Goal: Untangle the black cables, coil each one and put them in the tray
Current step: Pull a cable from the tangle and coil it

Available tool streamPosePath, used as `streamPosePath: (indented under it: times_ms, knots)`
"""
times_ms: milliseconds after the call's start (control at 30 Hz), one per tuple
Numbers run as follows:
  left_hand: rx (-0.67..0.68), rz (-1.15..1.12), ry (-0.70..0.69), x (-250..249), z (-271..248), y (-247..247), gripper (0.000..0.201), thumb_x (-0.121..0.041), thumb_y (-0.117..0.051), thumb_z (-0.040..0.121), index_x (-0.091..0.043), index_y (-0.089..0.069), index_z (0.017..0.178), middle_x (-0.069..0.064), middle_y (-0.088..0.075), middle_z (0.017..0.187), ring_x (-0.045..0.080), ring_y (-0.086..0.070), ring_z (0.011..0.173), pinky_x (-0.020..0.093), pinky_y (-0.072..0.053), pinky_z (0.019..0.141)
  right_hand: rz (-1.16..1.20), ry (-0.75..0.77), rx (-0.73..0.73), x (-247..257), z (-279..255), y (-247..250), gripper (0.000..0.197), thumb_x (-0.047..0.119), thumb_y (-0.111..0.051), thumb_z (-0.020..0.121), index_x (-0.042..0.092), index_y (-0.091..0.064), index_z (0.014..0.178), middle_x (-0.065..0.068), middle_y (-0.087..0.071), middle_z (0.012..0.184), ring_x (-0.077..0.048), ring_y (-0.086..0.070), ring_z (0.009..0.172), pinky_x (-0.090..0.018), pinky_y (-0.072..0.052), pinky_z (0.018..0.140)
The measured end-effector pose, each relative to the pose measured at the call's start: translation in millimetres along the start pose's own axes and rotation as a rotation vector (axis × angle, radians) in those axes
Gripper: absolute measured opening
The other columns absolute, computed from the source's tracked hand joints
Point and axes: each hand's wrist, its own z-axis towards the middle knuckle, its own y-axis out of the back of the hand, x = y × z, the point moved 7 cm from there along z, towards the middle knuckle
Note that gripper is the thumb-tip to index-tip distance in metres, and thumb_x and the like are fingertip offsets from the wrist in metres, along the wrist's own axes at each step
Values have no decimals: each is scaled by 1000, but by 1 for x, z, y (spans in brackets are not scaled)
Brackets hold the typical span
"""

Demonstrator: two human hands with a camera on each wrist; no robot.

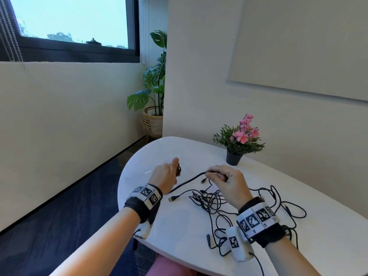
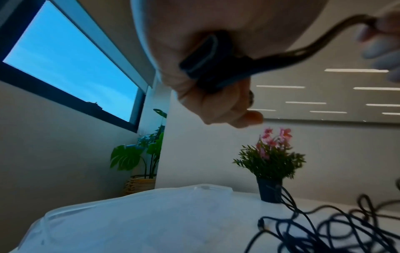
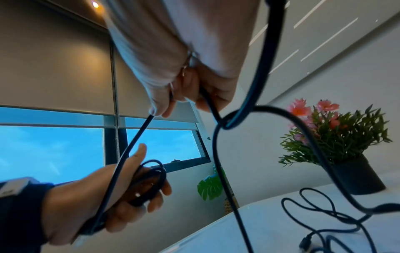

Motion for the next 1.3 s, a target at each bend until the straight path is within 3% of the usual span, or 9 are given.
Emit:
streamPosePath:
  times_ms: [167,267,400,600,833,1033,1133,1200,1300]
  knots:
    - [476,-90,-185,-22,-38,-43,68,-71,-41,83,-10,-70,78,3,-72,70,10,-58,57,23,-46,60,-88,15,-95,-10,3,3,7,15,-71,82,20,-73,86,2,-37,59,-4,-42,53,-6,-39,59]
    - [562,-1,-257,-35,-56,-54,43,-52,-69,77,-12,-68,91,-2,-72,71,9,-67,68,27,-54,70,-83,-1,-100,-13,1,1,7,16,-70,82,24,-72,84,4,-37,59,-3,-45,53,-5,-38,60]
    - [413,-501,-137,-48,-57,-44,38,-29,-60,91,-24,-45,126,0,-67,59,10,-55,46,18,-44,50,31,-118,-88,-23,0,-5,7,20,-68,85,26,-71,83,0,-63,66,1,-57,61,-8,-43,63]
    - [79,-982,32,-42,-40,-17,28,-32,-51,95,-5,-57,102,16,-58,58,16,-35,36,21,-29,39,-24,-137,98,-25,-11,-35,23,21,-48,98,25,-62,116,20,-63,92,17,-55,85,-2,-38,74]
    - [46,-1024,171,-19,-34,-18,20,-19,-71,83,-1,-64,86,6,-51,65,12,-41,47,21,-32,41,-209,-82,182,-21,-17,-46,29,23,-42,100,20,-55,126,11,-62,99,3,-56,89,-3,-38,74]
    - [-189,-1448,370,-4,-26,-12,17,-28,-57,93,-11,-61,93,0,-55,72,10,-51,66,25,-42,64,-281,-55,315,-11,-27,-73,29,30,-38,100,15,-55,119,13,-46,59,-4,-47,52,-26,-41,58]
    - [-187,-1574,376,-4,-20,-9,22,-32,-48,97,-12,-54,105,4,-60,100,15,-60,95,33,-48,84,-260,1,383,3,-34,-83,25,26,-40,100,11,-58,109,16,-50,52,6,-49,53,-13,-34,56]
    - [-128,-1601,338,-8,-20,-7,26,-34,-43,98,-12,-48,112,4,-62,107,19,-62,103,44,-47,94,-240,-1,405,7,-34,-84,24,23,-41,100,11,-59,110,34,-54,56,12,-50,56,-7,-32,56]
    - [-178,-1630,328,-4,-20,2,18,-33,-47,98,-16,-49,91,-3,-51,68,9,-56,58,31,-53,63,-211,6,371,9,-30,-73,29,36,-46,97,17,-68,103,26,-55,52,3,-50,53,-11,-32,57]
